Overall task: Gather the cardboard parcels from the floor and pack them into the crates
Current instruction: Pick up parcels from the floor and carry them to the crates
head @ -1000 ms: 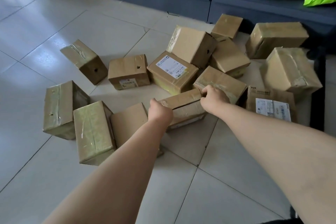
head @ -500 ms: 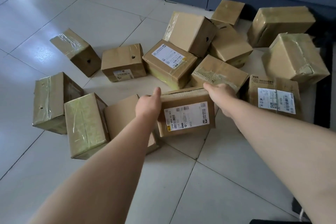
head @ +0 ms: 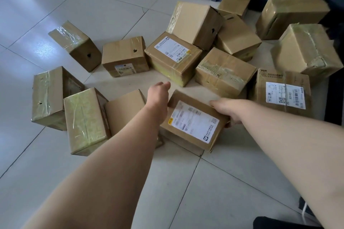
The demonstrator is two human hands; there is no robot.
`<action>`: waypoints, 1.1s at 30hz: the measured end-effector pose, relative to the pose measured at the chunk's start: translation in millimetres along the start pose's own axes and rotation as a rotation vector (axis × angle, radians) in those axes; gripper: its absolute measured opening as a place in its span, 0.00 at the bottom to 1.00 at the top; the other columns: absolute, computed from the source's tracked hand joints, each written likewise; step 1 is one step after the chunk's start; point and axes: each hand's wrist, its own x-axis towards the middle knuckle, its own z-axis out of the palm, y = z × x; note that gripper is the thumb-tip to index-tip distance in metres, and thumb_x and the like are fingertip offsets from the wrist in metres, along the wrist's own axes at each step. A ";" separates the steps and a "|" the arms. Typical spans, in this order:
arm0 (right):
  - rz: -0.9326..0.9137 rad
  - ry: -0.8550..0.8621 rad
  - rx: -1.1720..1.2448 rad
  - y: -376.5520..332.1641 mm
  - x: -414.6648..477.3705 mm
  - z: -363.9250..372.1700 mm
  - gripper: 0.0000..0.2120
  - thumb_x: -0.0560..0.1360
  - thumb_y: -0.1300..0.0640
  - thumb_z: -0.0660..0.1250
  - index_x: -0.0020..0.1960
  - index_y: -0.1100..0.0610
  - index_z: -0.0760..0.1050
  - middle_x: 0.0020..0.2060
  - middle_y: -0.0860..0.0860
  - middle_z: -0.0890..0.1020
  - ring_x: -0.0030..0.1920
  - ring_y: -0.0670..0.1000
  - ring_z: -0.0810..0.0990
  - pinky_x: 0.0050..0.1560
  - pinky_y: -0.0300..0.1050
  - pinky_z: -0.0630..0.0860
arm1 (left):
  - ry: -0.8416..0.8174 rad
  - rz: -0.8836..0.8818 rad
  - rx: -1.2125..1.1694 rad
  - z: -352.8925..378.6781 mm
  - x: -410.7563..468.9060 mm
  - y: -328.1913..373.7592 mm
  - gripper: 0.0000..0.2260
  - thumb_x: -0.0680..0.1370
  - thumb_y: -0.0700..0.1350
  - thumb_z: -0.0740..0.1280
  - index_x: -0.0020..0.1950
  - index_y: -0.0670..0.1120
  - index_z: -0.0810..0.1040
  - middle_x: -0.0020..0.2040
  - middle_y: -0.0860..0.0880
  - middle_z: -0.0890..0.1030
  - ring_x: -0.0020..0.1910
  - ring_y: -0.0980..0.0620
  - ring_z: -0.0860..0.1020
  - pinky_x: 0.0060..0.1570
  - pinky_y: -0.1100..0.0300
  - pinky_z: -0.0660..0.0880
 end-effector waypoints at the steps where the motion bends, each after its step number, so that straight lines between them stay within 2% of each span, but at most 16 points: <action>1: -0.039 0.040 -0.047 -2.0 -0.3 1.1 0.20 0.83 0.49 0.50 0.68 0.59 0.69 0.63 0.59 0.75 0.61 0.60 0.74 0.62 0.54 0.70 | -0.003 0.016 0.105 -1.9 1.4 -6.5 0.14 0.82 0.38 0.60 0.68 0.42 0.72 0.53 0.47 0.75 0.45 0.53 0.71 0.42 0.65 0.70; 3: -0.109 0.077 -0.142 -6.1 -4.8 2.1 0.25 0.84 0.48 0.49 0.76 0.60 0.59 0.74 0.59 0.64 0.72 0.60 0.64 0.69 0.54 0.64 | 0.012 0.039 0.286 -4.4 1.6 -16.3 0.22 0.82 0.36 0.59 0.77 0.42 0.64 0.63 0.45 0.76 0.41 0.58 0.73 0.39 0.68 0.67; 5: -0.100 0.035 -0.236 -5.5 -8.4 2.1 0.25 0.84 0.49 0.51 0.76 0.61 0.60 0.73 0.59 0.64 0.71 0.60 0.66 0.65 0.52 0.66 | 0.016 0.043 0.391 -2.7 2.2 -22.0 0.24 0.81 0.35 0.59 0.77 0.44 0.64 0.71 0.45 0.72 0.54 0.52 0.77 0.47 0.64 0.70; 8: -0.064 0.026 -0.448 -0.9 -4.6 2.5 0.21 0.82 0.54 0.55 0.71 0.62 0.67 0.65 0.61 0.73 0.58 0.61 0.76 0.54 0.51 0.75 | -0.011 0.026 0.573 4.6 0.0 -28.1 0.24 0.78 0.37 0.60 0.75 0.46 0.68 0.69 0.44 0.73 0.66 0.43 0.73 0.63 0.54 0.72; 10: -0.064 -0.011 -0.337 3.0 1.9 6.5 0.17 0.81 0.56 0.56 0.66 0.63 0.71 0.57 0.61 0.77 0.47 0.59 0.77 0.50 0.50 0.77 | -0.032 0.013 0.685 10.2 5.4 -35.8 0.23 0.77 0.39 0.61 0.72 0.46 0.70 0.68 0.42 0.73 0.67 0.41 0.72 0.67 0.48 0.71; 12: -0.063 -0.106 -0.173 2.8 4.4 9.3 0.15 0.81 0.58 0.56 0.64 0.61 0.73 0.48 0.58 0.77 0.38 0.53 0.74 0.41 0.45 0.76 | -0.076 0.031 0.665 15.2 1.2 -33.9 0.22 0.77 0.40 0.62 0.72 0.47 0.71 0.70 0.44 0.72 0.66 0.44 0.72 0.66 0.50 0.71; 14: -0.087 -0.171 -0.096 1.9 9.9 12.1 0.14 0.81 0.58 0.57 0.64 0.58 0.74 0.48 0.55 0.77 0.35 0.49 0.73 0.38 0.42 0.73 | -0.096 0.074 0.603 18.5 -0.7 -30.4 0.22 0.79 0.38 0.62 0.73 0.48 0.70 0.69 0.46 0.71 0.55 0.50 0.76 0.52 0.58 0.74; 15: -0.123 -0.118 -0.086 -0.2 12.8 10.1 0.13 0.80 0.58 0.59 0.63 0.57 0.75 0.50 0.54 0.78 0.38 0.49 0.76 0.39 0.43 0.74 | -0.084 0.096 0.586 19.9 -0.7 -28.4 0.22 0.80 0.36 0.61 0.74 0.48 0.69 0.69 0.45 0.72 0.47 0.52 0.76 0.43 0.60 0.74; 17: -0.253 0.197 -0.174 -4.6 21.1 -2.0 0.13 0.79 0.59 0.62 0.62 0.55 0.77 0.57 0.55 0.80 0.53 0.54 0.80 0.50 0.47 0.78 | -0.055 0.135 0.568 22.3 -0.9 -25.5 0.24 0.79 0.34 0.58 0.74 0.49 0.70 0.65 0.43 0.75 0.33 0.54 0.72 0.29 0.65 0.70; 20: -0.351 0.637 -0.333 1.0 20.2 -30.8 0.17 0.78 0.62 0.61 0.64 0.51 0.76 0.64 0.53 0.76 0.64 0.57 0.74 0.59 0.47 0.73 | -0.045 0.158 0.593 33.6 -0.9 -25.9 0.25 0.78 0.33 0.56 0.72 0.50 0.71 0.60 0.42 0.77 0.28 0.53 0.70 0.22 0.65 0.65; 22: -0.357 0.658 -0.411 9.8 23.5 -46.7 0.21 0.77 0.60 0.61 0.69 0.51 0.70 0.71 0.52 0.68 0.70 0.56 0.67 0.65 0.49 0.68 | -0.073 0.159 0.626 42.6 -2.3 -29.1 0.25 0.78 0.33 0.55 0.72 0.50 0.72 0.60 0.44 0.77 0.33 0.52 0.74 0.27 0.63 0.68; 26: -0.278 0.454 -0.637 22.7 38.4 -52.5 0.31 0.79 0.60 0.58 0.78 0.55 0.51 0.79 0.51 0.46 0.78 0.54 0.48 0.72 0.52 0.58 | -0.123 0.122 0.678 54.6 -3.1 -37.7 0.24 0.78 0.34 0.56 0.71 0.49 0.72 0.59 0.44 0.77 0.48 0.45 0.80 0.43 0.59 0.75; 28: -0.265 0.471 -0.723 22.6 43.8 -54.3 0.29 0.77 0.61 0.59 0.76 0.58 0.55 0.77 0.53 0.51 0.76 0.56 0.53 0.71 0.52 0.60 | -0.104 0.118 0.689 56.1 -0.9 -39.7 0.23 0.77 0.34 0.56 0.70 0.49 0.73 0.61 0.43 0.77 0.53 0.44 0.80 0.47 0.57 0.76; 29: -0.279 0.513 -0.721 20.2 44.1 -54.3 0.26 0.75 0.61 0.60 0.73 0.57 0.63 0.75 0.54 0.59 0.73 0.57 0.60 0.70 0.51 0.62 | -0.092 0.124 0.689 56.3 1.0 -39.3 0.23 0.77 0.34 0.56 0.70 0.49 0.73 0.61 0.43 0.77 0.52 0.44 0.80 0.45 0.57 0.77; 31: -0.337 0.633 -0.688 12.6 39.2 -50.2 0.17 0.71 0.59 0.62 0.59 0.54 0.79 0.62 0.54 0.78 0.62 0.58 0.75 0.65 0.48 0.68 | -0.062 0.142 0.688 56.5 4.6 -37.0 0.24 0.77 0.33 0.55 0.70 0.48 0.73 0.59 0.44 0.77 0.45 0.47 0.79 0.38 0.59 0.76; 33: -0.389 0.740 -0.587 8.7 31.2 -44.2 0.13 0.70 0.59 0.62 0.50 0.53 0.83 0.50 0.53 0.84 0.54 0.58 0.80 0.61 0.47 0.69 | -0.034 0.172 0.689 59.8 6.7 -36.6 0.24 0.77 0.32 0.55 0.70 0.48 0.73 0.62 0.46 0.76 0.47 0.47 0.79 0.42 0.57 0.78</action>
